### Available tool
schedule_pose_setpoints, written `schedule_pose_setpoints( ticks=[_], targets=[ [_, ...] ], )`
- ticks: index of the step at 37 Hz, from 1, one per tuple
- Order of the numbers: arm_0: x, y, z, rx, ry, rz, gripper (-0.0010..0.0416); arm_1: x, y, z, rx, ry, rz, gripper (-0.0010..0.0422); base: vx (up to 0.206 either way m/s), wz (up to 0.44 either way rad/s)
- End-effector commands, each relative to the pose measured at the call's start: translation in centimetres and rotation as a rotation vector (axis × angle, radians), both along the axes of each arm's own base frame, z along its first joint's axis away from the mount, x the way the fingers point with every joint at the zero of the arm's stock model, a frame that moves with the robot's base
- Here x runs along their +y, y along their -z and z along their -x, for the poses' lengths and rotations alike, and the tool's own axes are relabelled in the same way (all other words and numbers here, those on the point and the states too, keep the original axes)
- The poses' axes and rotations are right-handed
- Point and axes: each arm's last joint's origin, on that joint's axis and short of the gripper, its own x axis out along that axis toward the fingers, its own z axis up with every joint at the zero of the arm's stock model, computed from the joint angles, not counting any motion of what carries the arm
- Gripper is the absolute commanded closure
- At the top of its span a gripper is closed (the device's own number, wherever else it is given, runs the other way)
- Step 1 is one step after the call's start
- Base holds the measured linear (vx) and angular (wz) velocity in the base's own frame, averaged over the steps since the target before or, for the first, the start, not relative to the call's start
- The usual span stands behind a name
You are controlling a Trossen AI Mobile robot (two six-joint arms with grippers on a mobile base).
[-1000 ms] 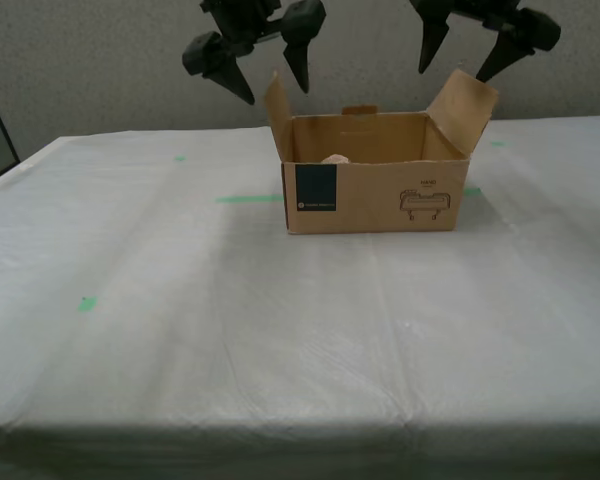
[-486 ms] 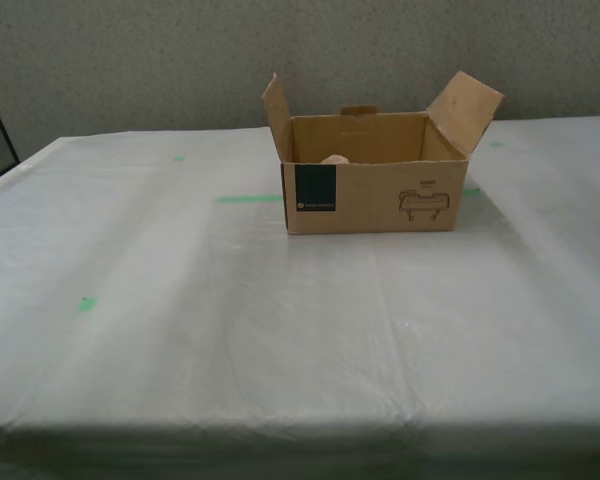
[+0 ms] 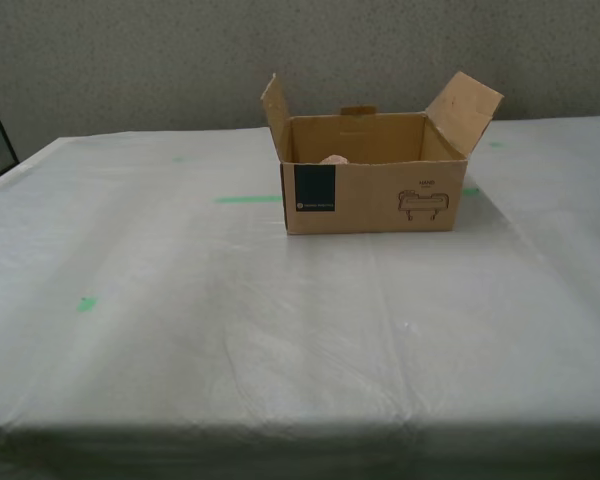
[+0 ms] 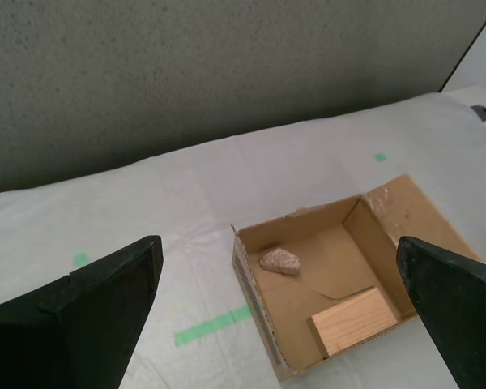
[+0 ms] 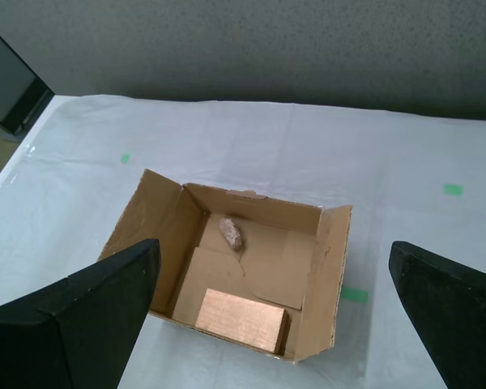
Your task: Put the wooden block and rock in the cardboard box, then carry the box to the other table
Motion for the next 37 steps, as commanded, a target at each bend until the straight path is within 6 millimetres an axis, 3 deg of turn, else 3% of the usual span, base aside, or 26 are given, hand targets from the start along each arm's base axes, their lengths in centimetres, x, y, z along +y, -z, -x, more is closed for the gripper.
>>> schedule_pose_setpoints(
  ticks=[1, 37],
  targets=[
    [-0.1, -0.36, 0.43, -0.014, 0.001, -0.001, 0.0012, 0.33, -0.53, 0.54, -0.017, -0.002, 0.007, 0.0016, 0.0, 0.0],
    [-0.15, -0.6, 0.66, -0.025, 0.002, -0.005, 0.0012, 0.55, -0.86, 0.91, -0.025, -0.016, 0.04, 0.0016, 0.0, 0.0]
  ],
)
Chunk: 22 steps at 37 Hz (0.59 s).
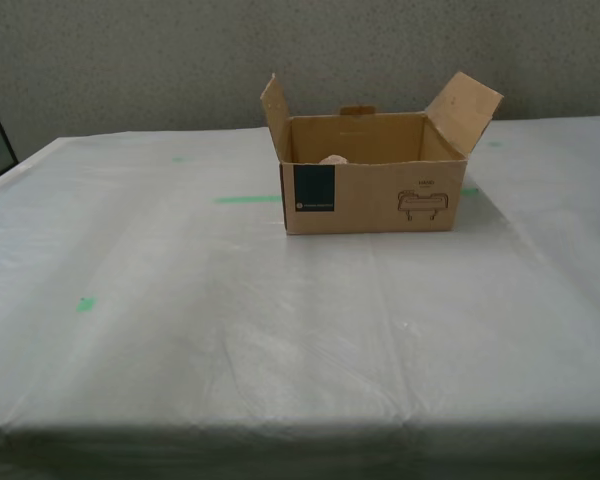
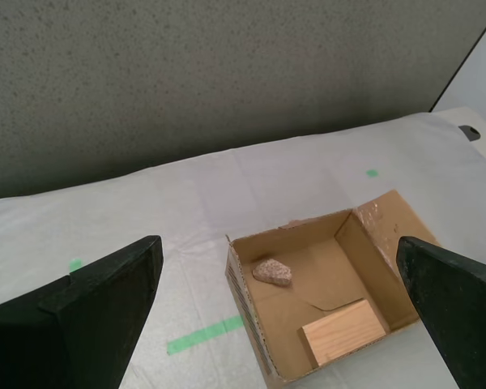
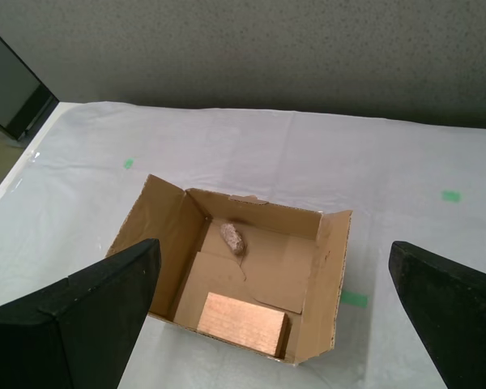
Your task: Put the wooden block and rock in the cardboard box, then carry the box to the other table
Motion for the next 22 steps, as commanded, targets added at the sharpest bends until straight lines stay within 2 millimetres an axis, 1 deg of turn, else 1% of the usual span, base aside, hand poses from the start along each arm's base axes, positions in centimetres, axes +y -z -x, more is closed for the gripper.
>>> schedule_pose_setpoints(
  ticks=[1, 10, 12, 17, 22],
  targets=[
    [0.0, 0.0, 0.0, -0.003, 0.001, 0.0, 0.0012, 0.0, 0.0, 0.0, -0.005, 0.001, -0.002, 0.0016, 0.0, 0.0],
    [-0.1, 0.0, 0.6, 0.027, 0.0, 0.008, 0.0012, 0.1, -0.1, 0.3, -0.007, 0.003, 0.0, 0.0016, 0.0, 0.0],
    [-0.2, 0.1, 0.8, 0.02, -0.003, 0.01, 0.0012, 0.1, 0.0, 0.7, -0.006, 0.009, -0.001, 0.0016, 0.0, 0.0],
    [-0.4, 0.3, 2.1, -0.018, -0.003, 0.002, 0.0012, 0.4, 0.9, 1.8, -0.001, 0.014, 0.005, 0.0016, 0.0, 0.0],
    [-0.8, 0.9, 3.8, -0.06, 0.003, -0.014, 0.0012, 1.1, 2.2, 3.2, -0.034, 0.0, 0.059, 0.0016, 0.0, 0.0]
  ],
)
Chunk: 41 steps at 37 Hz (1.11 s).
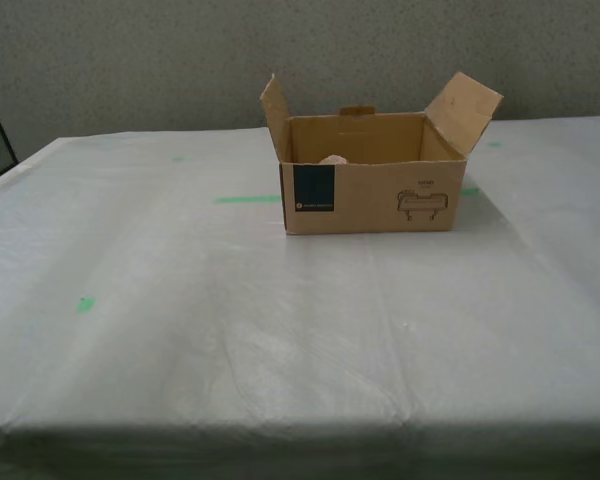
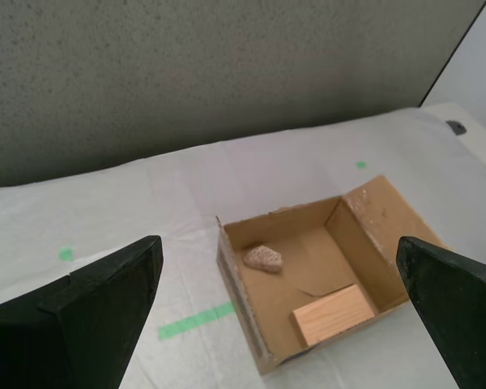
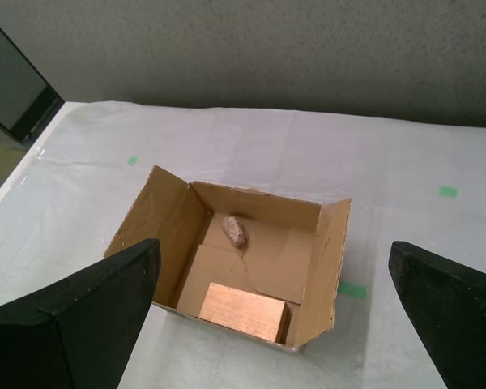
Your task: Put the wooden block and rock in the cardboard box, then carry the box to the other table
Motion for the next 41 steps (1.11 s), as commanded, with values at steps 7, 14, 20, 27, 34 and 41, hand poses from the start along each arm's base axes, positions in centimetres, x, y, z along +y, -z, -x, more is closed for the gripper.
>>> schedule_pose_setpoints(
  ticks=[7, 14, 20, 27, 34, 41],
  targets=[
    [-0.6, 2.0, 2.9, -0.073, 0.005, -0.021, 0.0012, 1.6, 2.5, 2.8, -0.053, -0.025, 0.088, 0.0016, 0.0, 0.0],
    [-0.9, 4.5, 4.2, -0.068, 0.005, -0.02, 0.0012, 2.5, 5.3, 4.3, -0.016, -0.027, 0.069, 0.0016, 0.0, 0.0],
    [-1.0, 6.9, 4.6, -0.041, 0.005, -0.013, 0.0012, 2.9, 8.1, 5.0, 0.022, -0.034, 0.059, 0.0016, 0.0, 0.0],
    [-1.1, 8.7, 4.8, -0.013, 0.004, -0.007, 0.0012, 3.3, 9.8, 5.7, 0.02, -0.034, 0.06, 0.0016, 0.0, 0.0],
    [-1.1, 9.4, 4.8, 0.006, 0.005, -0.003, 0.0012, 3.3, 10.1, 5.8, 0.024, -0.033, 0.054, 0.0016, 0.0, 0.0],
    [-1.1, 9.5, 4.8, 0.014, 0.005, -0.002, 0.0012, 3.4, 10.1, 5.8, 0.028, -0.033, 0.051, 0.0016, 0.0, 0.0]
  ],
)
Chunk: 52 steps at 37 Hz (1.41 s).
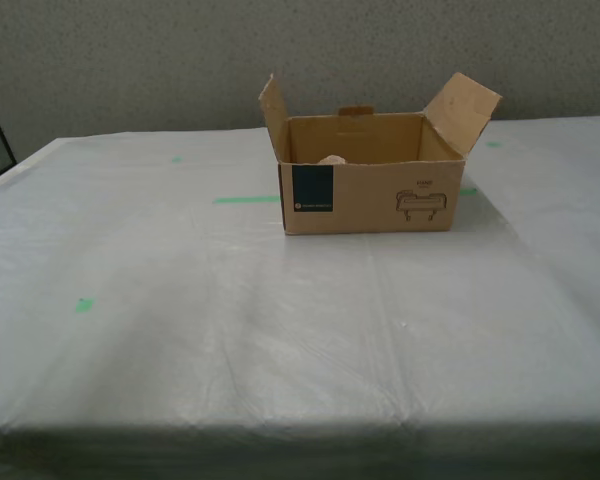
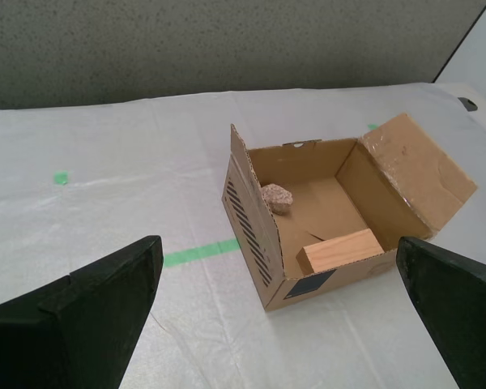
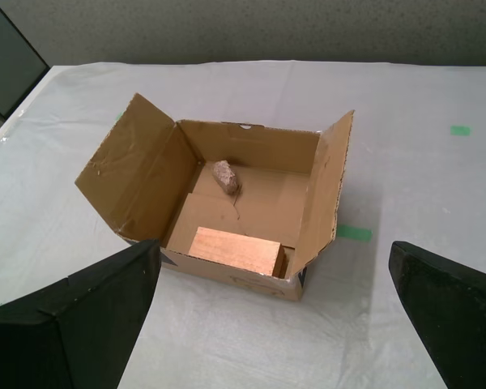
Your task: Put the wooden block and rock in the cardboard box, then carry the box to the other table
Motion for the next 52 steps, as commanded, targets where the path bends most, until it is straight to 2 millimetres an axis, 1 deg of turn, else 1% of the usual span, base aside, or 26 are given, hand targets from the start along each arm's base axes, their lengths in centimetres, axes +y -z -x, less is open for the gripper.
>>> schedule_pose_setpoints(
  ticks=[1, 52],
  targets=[
    [0.01, 0.0, 0.0, 0.0, 0.0, 0.001, 0.0012, 0.01, -0.02, 0.02, 0.001, -0.001, -0.002, 0.0016, 0.0, 0.0],
    [0.0, 0.0, 0.0, 0.0, 0.001, 0.001, 0.0012, 0.03, -0.02, 0.01, 0.001, -0.002, -0.002, 0.0016, 0.0, 0.0]
  ],
)
